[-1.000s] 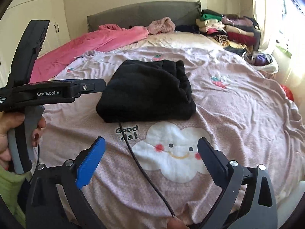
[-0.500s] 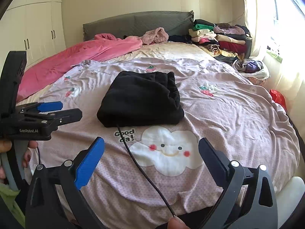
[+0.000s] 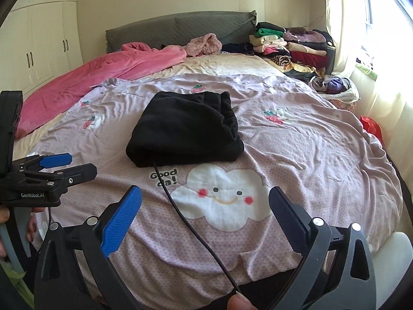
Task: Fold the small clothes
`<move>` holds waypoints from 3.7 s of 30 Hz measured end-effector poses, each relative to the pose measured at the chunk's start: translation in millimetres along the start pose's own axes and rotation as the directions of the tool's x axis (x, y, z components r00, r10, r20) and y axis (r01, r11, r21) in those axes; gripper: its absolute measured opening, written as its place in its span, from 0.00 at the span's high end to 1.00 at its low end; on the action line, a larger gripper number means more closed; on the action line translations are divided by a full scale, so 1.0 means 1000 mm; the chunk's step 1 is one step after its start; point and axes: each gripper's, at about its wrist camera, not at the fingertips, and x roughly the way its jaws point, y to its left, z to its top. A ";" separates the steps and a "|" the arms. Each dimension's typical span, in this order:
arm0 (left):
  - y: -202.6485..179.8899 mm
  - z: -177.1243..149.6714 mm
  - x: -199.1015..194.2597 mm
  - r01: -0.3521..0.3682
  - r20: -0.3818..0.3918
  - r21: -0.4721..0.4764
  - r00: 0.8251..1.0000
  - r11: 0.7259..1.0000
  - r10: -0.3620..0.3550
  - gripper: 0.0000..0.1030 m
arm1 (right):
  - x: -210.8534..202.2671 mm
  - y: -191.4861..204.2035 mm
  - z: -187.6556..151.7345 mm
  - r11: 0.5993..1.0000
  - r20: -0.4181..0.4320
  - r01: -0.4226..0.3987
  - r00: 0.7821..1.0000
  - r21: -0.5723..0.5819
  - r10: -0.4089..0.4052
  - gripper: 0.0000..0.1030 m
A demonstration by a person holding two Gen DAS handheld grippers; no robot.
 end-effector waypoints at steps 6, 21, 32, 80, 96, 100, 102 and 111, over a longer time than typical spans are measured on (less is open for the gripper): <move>0.003 0.000 0.000 -0.010 0.000 -0.011 1.000 1.000 0.010 0.09 | 0.001 0.001 0.000 1.000 -0.004 0.000 1.000 -0.001 0.000 0.05; 0.004 0.000 -0.001 -0.026 -0.002 -0.012 1.000 1.000 0.026 0.09 | 0.002 0.002 0.000 1.000 -0.005 0.001 1.000 0.001 -0.001 0.05; 0.004 0.000 0.000 -0.049 -0.005 -0.005 0.999 0.999 0.049 0.09 | 0.002 0.002 0.000 1.000 -0.004 0.001 1.000 0.002 -0.001 0.05; 0.084 0.022 -0.015 -0.204 -0.016 -0.155 0.979 0.967 0.204 0.09 | -0.011 -0.067 0.001 0.973 0.007 0.189 0.981 0.132 -0.192 0.05; 0.356 0.031 -0.048 -0.571 -0.182 -0.512 0.802 0.642 0.569 0.09 | -0.052 -0.333 -0.111 0.566 -0.285 0.698 0.706 0.439 -0.649 0.05; 0.418 0.030 -0.053 -0.665 -0.273 -0.536 0.720 0.521 0.638 0.09 | -0.062 -0.384 -0.152 0.455 -0.385 0.745 0.651 0.487 -0.654 0.05; 0.438 0.030 -0.054 -0.697 -0.312 -0.532 0.690 0.481 0.654 0.09 | -0.064 -0.406 -0.171 0.410 -0.424 0.778 0.612 0.476 -0.667 0.05; 0.512 -0.004 -0.010 -0.718 -0.402 -0.560 0.672 0.414 0.622 0.08 | -0.063 -0.436 -0.215 0.361 -0.472 0.741 0.650 0.566 -0.596 0.04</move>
